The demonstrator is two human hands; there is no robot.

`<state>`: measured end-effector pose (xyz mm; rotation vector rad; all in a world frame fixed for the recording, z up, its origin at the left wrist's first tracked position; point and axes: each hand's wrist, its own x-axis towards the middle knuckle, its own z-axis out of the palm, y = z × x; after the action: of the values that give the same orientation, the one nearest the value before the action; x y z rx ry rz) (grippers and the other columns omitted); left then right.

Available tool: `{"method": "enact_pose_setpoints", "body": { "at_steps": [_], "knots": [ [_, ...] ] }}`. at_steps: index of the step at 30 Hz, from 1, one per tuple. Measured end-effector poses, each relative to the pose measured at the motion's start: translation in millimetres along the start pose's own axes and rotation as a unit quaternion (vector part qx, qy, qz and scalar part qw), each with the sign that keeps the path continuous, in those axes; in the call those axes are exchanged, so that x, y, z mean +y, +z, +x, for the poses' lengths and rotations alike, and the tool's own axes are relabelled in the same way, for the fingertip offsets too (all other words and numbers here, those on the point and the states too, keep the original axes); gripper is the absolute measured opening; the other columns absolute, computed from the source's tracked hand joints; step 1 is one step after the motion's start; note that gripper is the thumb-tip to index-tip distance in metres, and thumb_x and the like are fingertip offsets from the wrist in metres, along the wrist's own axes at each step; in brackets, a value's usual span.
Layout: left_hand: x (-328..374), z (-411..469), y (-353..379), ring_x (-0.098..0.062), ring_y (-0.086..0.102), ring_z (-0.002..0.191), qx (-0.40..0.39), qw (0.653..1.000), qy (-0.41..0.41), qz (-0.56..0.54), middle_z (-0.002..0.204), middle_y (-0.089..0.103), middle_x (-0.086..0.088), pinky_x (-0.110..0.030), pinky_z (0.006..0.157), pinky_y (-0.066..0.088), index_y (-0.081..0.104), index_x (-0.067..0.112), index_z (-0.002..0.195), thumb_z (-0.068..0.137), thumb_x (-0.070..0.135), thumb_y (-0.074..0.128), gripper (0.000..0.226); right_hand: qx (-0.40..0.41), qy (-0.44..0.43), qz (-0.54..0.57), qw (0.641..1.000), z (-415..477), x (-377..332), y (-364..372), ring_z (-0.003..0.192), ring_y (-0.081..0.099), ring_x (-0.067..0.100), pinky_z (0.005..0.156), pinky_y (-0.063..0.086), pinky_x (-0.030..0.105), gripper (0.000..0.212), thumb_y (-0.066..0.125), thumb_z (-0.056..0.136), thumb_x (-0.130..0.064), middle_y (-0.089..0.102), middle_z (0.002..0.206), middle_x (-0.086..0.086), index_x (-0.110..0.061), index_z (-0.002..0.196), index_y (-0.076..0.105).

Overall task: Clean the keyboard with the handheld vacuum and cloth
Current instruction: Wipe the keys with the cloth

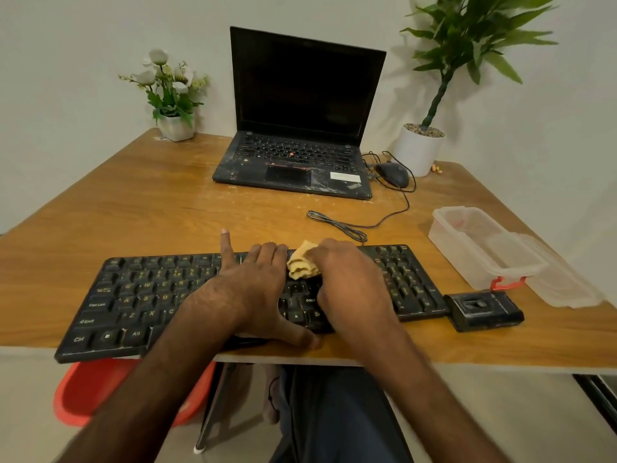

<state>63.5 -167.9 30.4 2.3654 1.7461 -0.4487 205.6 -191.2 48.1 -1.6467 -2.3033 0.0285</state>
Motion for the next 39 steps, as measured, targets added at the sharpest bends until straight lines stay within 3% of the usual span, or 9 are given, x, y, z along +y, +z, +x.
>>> {"method": "enact_pose_setpoints", "body": {
  "at_steps": [5, 9, 11, 14, 17, 20, 26, 33, 39],
  "knots": [
    [-3, 1, 0, -0.023, 0.000, 0.155, 0.016, 1.000, 0.008, -0.010, 0.167, 0.002, -0.007, -0.072, 0.111, -0.017, -0.008, 0.006, 0.158, 0.064, 0.089, 0.058, 0.142, 0.020, -0.011, -0.020, 1.000, -39, -7, 0, 0.101, 0.058, 0.017, 0.077, 0.048, 0.028, 0.042, 0.077, 0.076, -0.008, 0.065, 0.107, -0.006, -0.024, 0.113, 0.068],
    [-1, 9, 0, -0.023, 0.002, 0.155, 0.039, 0.999, 0.013, -0.011, 0.168, 0.000, -0.007, -0.070, 0.113, -0.015, -0.007, 0.007, 0.158, 0.063, 0.096, 0.046, 0.141, 0.009, 0.037, 0.064, 0.997, -31, 9, 1, 0.113, 0.052, 0.009, 0.096, 0.045, 0.026, 0.042, 0.065, 0.089, -0.013, 0.061, 0.122, -0.011, -0.028, 0.129, 0.062],
    [-1, 13, 2, -0.022, -0.002, 0.155, 0.063, 0.997, 0.017, -0.027, 0.169, -0.004, -0.006, -0.069, 0.114, -0.015, -0.010, 0.007, 0.158, 0.061, 0.100, 0.036, 0.142, 0.056, 0.080, 0.096, 0.991, -17, 18, -1, 0.107, 0.056, 0.009, 0.095, 0.048, 0.029, 0.037, 0.062, 0.091, -0.010, 0.064, 0.119, -0.008, -0.024, 0.126, 0.064],
    [-8, 11, 11, -0.022, -0.020, 0.153, 0.077, 0.996, 0.023, -0.049, 0.166, -0.024, -0.007, -0.066, 0.116, -0.017, -0.025, 0.010, 0.154, 0.057, 0.103, 0.023, 0.143, 0.113, 0.121, 0.053, 0.985, -5, 26, -1, 0.106, 0.058, 0.013, 0.090, 0.052, 0.034, 0.036, 0.058, 0.094, -0.010, 0.065, 0.118, -0.004, -0.022, 0.127, 0.061],
    [-29, 2, 22, -0.023, -0.027, 0.149, 0.087, 0.994, 0.000, -0.068, 0.162, -0.032, -0.007, -0.064, 0.114, -0.022, -0.034, 0.016, 0.150, 0.049, 0.107, 0.013, 0.144, 0.075, 0.090, 0.013, 0.993, -7, 22, 7, 0.118, 0.047, 0.011, 0.100, 0.045, 0.031, 0.040, 0.056, 0.096, -0.018, 0.053, 0.131, -0.006, -0.026, 0.134, 0.052],
    [-50, -7, 24, -0.022, -0.015, 0.153, 0.077, 0.994, -0.018, -0.075, 0.167, -0.018, -0.005, -0.065, 0.114, -0.021, -0.028, 0.017, 0.154, 0.043, 0.108, 0.012, 0.149, 0.034, 0.056, -0.039, 0.997, -6, 18, 15, 0.125, 0.041, 0.013, 0.105, 0.040, 0.030, 0.047, 0.057, 0.096, -0.021, 0.045, 0.137, -0.006, -0.027, 0.141, 0.045],
    [-50, -10, 23, -0.020, -0.001, 0.155, 0.073, 0.996, -0.016, -0.050, 0.168, -0.004, -0.005, -0.064, 0.113, -0.023, -0.016, 0.011, 0.157, 0.044, 0.108, 0.009, 0.151, 0.086, 0.098, -0.031, 0.991, 39, 25, 1, 0.103, 0.052, 0.014, 0.091, 0.047, 0.029, 0.034, 0.061, 0.092, -0.012, 0.055, 0.117, 0.001, -0.014, 0.125, 0.061],
    [-48, -7, 23, -0.019, -0.005, 0.155, 0.056, 0.997, -0.029, -0.038, 0.168, -0.006, -0.003, -0.066, 0.114, -0.021, -0.015, 0.012, 0.158, 0.046, 0.108, 0.013, 0.150, -0.004, -0.069, -0.025, 0.997, 55, -7, 27, 0.114, 0.046, 0.013, 0.101, 0.045, 0.032, 0.039, 0.062, 0.092, -0.012, 0.051, 0.123, -0.002, -0.020, 0.130, 0.059],
    [-48, -9, 22, -0.019, -0.005, 0.155, 0.053, 0.998, -0.026, -0.030, 0.168, -0.007, -0.003, -0.065, 0.112, -0.024, -0.017, 0.011, 0.157, 0.055, 0.106, 0.020, 0.144, 0.022, 0.087, -0.086, 0.992, 59, 46, 7, 0.097, 0.057, 0.016, 0.085, 0.050, 0.031, 0.029, 0.067, 0.089, -0.010, 0.060, 0.110, 0.000, -0.017, 0.117, 0.068]
  ]
}}
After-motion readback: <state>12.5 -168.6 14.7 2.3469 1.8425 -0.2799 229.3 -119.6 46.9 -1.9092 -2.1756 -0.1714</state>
